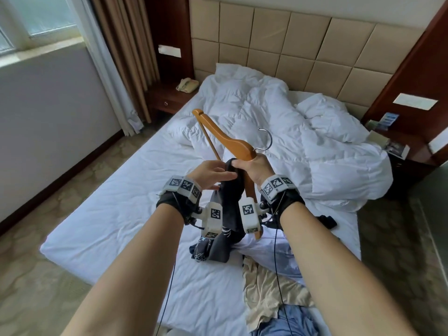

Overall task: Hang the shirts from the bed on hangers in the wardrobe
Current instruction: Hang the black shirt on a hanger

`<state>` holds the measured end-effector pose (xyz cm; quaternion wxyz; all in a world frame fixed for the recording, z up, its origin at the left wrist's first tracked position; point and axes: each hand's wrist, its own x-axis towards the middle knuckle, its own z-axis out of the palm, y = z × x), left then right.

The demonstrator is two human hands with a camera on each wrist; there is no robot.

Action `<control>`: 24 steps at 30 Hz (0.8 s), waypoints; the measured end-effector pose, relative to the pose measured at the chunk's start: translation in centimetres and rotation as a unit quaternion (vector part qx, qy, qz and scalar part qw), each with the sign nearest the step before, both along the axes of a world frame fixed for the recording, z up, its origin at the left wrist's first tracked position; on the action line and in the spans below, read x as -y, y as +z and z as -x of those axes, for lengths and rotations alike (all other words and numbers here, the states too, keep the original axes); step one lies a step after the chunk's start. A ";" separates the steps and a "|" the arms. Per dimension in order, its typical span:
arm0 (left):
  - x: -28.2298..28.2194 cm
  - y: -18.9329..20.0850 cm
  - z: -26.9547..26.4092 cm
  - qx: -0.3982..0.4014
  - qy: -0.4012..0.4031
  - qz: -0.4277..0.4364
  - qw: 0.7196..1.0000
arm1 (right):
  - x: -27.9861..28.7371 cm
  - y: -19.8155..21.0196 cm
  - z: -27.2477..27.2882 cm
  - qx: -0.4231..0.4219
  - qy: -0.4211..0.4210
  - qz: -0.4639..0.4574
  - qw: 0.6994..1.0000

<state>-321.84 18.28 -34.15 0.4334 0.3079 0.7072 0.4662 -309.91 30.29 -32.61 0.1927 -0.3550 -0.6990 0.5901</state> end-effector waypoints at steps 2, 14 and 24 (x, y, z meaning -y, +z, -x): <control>-0.1 -0.4 0.4 -0.023 0.037 -0.031 0.999 | 0.2 0.0 0.2 -0.009 0.003 0.011 1.000; 2.6 1.2 5.6 0.142 0.113 -0.150 0.972 | 4.2 -4.1 2.7 0.038 -0.010 0.077 0.996; 7.8 0.1 12.2 0.161 0.252 -0.093 0.950 | 8.9 -4.8 8.8 0.082 -0.073 0.030 0.994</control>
